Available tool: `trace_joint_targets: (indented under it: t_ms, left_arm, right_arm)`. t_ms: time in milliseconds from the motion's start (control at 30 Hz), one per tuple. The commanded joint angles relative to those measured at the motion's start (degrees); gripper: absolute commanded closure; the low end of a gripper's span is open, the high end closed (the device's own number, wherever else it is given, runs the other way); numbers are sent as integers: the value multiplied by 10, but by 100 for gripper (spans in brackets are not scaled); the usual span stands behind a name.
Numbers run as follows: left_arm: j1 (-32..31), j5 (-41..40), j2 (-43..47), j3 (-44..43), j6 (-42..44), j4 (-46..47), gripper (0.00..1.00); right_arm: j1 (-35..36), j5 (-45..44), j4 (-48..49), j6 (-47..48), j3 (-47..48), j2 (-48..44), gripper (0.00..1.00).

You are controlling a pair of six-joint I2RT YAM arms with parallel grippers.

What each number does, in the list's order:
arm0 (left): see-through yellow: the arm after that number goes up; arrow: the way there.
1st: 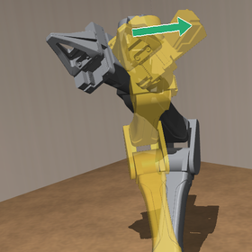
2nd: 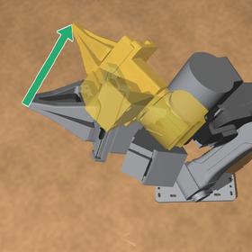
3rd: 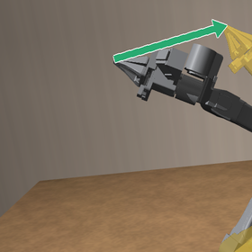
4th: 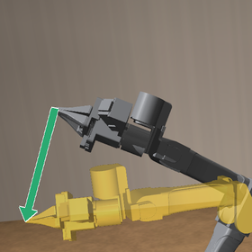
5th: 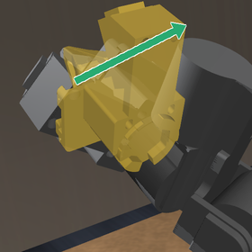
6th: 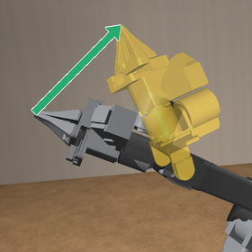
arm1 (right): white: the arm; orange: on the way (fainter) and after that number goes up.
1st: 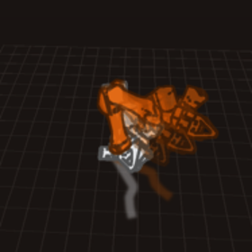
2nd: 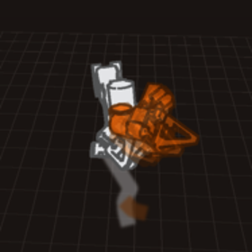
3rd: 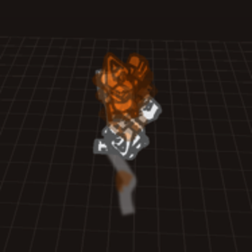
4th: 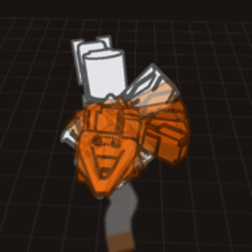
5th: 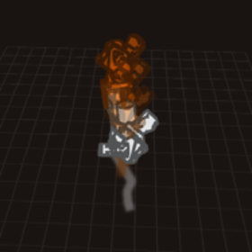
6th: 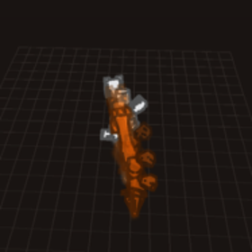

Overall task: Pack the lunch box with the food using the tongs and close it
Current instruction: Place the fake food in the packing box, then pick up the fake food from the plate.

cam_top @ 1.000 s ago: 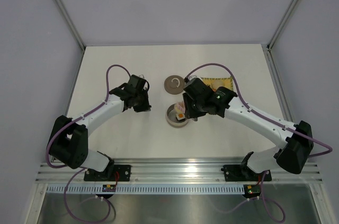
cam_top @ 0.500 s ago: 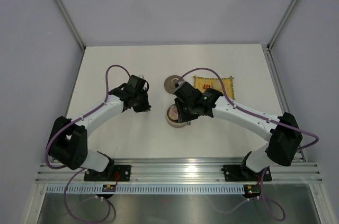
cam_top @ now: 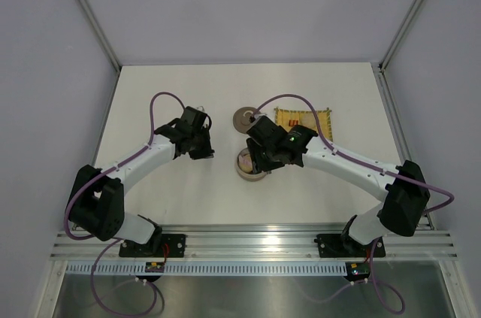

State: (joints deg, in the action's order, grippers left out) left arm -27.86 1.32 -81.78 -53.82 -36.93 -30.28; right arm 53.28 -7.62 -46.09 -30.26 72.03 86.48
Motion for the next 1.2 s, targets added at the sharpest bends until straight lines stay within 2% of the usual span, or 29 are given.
trace_joint_targets:
  t_ms: [0, 267, 400, 467, 700, 767, 900, 1167]
  left_arm:
    - [2, 9, 13, 3, 3, 17, 100]
    - [2, 6, 14, 7, 4, 16, 100]
    - [2, 7, 14, 6, 4, 17, 100]
    - [1, 6, 14, 6, 5, 16, 100]
    - [2, 7, 16, 6, 5, 16, 100]
    - [2, 6, 18, 6, 7, 15, 100]
    - [1, 1, 28, 6, 12, 10, 100]
    - [2, 0, 33, 3, 17, 8, 100]
  right_arm:
    - [6, -32, -8, 1, 36, -24, 49]
    - [6, -38, 0, 0, 44, -20, 49]
    - [6, -66, -3, -2, 51, -35, 61]
    - [6, -82, -7, -2, 58, -46, 62]
    - [-4, -155, -32, -7, 77, -62, 61]
    - [-26, -152, -38, -12, 66, -72, 61]
    - [-128, -107, -2, 3, 20, -99, 61]
    - [-234, -63, 42, 39, -29, -76, 58]
